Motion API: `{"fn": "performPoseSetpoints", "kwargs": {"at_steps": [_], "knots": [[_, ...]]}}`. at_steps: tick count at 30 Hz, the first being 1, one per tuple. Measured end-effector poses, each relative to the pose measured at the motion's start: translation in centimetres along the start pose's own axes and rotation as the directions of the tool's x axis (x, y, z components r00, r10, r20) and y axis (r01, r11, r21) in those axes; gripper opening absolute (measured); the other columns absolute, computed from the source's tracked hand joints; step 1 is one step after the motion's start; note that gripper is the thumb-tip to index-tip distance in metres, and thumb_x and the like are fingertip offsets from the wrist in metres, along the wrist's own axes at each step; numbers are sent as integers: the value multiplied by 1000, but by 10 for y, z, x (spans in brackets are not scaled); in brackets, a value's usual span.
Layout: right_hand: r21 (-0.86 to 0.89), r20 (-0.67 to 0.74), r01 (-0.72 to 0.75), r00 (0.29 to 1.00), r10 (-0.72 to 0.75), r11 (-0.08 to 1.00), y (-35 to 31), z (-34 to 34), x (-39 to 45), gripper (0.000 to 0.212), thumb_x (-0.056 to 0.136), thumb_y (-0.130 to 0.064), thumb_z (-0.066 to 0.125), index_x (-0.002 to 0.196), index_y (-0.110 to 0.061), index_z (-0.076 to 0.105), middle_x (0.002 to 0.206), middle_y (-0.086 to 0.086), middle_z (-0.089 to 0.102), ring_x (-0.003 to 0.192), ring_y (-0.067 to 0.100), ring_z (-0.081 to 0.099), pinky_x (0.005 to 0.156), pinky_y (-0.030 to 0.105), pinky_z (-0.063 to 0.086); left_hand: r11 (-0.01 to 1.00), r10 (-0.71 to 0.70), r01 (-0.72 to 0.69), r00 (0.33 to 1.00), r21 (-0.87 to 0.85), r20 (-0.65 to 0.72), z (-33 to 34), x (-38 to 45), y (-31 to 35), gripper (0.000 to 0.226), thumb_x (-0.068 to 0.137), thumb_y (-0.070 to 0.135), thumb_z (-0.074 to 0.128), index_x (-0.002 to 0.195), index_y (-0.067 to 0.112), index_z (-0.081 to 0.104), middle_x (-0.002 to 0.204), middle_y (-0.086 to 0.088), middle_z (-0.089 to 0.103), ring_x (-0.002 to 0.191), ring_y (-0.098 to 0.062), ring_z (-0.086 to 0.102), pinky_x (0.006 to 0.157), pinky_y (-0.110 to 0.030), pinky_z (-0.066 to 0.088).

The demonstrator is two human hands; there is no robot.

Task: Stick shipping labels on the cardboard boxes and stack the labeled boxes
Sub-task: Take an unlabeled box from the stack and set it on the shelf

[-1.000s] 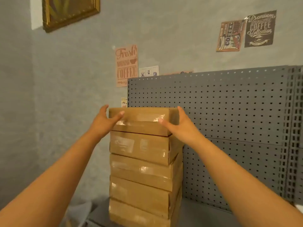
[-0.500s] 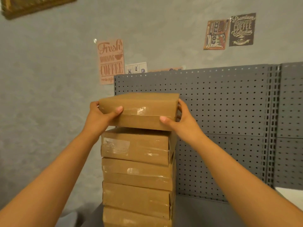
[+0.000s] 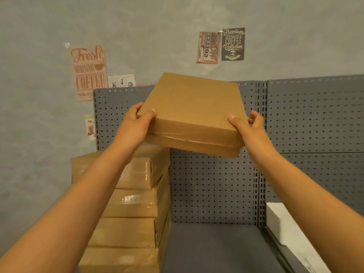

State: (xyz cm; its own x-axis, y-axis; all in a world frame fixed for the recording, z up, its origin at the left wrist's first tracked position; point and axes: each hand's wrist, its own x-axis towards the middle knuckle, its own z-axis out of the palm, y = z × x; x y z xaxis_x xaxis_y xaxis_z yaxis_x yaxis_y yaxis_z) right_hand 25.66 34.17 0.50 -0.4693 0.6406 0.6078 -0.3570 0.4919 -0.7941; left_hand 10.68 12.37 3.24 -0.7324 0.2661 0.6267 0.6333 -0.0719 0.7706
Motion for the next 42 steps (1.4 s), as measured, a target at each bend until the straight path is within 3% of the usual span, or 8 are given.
{"fn": "performPoseSetpoints", "kwargs": {"at_steps": [5,10,14,18,24,31,38,42], "knots": [[-12,53,-107,993,108,994,32,-58,-6,65,78,-50,65,135,-33,38,138,-2,43,117,20,52,101,46,44,990,-141,140,985,14,101,54,-34,-11,33,90,35,52,121,26,46,112,8,51,92,-6,47,83,-37,41],[-56,150,-251,955,257,966,75,-99,-32,56,86,-27,66,135,-24,37,131,-3,48,109,18,54,93,38,46,945,-319,303,937,120,145,100,-84,-44,37,87,36,58,116,21,41,98,6,51,84,-7,47,65,-30,38],[-183,125,-328,927,353,927,113,-112,-57,57,87,-29,66,134,-21,34,120,-3,47,95,13,52,77,30,42,901,-408,374,902,218,138,126,-118,-77,44,88,39,60,119,15,40,100,4,53,81,-8,50,63,-28,40],[-308,150,-357,897,415,882,148,-113,-85,68,83,-34,70,136,-15,32,119,-2,46,102,16,50,85,29,42,843,-509,449,843,297,171,142,-146,-115,57,88,42,60,135,17,39,118,2,50,99,-17,50,79,-30,39],[-430,201,-441,804,560,788,208,-110,-113,73,77,-43,72,137,-16,39,132,6,50,114,25,55,97,38,47,691,-688,555,701,464,185,153,-166,-165,65,90,45,56,142,16,30,139,-8,44,120,-29,48,83,-31,38],[-533,196,-479,732,652,698,251,-103,-126,82,77,-54,67,143,-17,33,137,6,46,123,26,49,104,44,42,623,-752,546,615,560,236,161,-173,-201,72,88,49,57,137,6,28,135,-12,48,117,-30,52,92,-34,44],[-490,206,-509,721,661,708,272,-103,-128,109,54,-77,61,144,-24,30,136,3,46,118,23,52,102,47,45,697,-682,470,668,542,298,167,-172,-217,84,91,48,54,151,10,9,147,-8,39,131,-28,43,93,-29,36],[-488,211,-518,711,670,703,272,-102,-126,92,69,-67,64,143,-25,30,136,5,46,117,24,53,101,46,45,750,-632,417,681,514,370,165,-170,-227,75,92,49,51,150,17,18,144,-5,45,127,-26,47,93,-30,38]]}}
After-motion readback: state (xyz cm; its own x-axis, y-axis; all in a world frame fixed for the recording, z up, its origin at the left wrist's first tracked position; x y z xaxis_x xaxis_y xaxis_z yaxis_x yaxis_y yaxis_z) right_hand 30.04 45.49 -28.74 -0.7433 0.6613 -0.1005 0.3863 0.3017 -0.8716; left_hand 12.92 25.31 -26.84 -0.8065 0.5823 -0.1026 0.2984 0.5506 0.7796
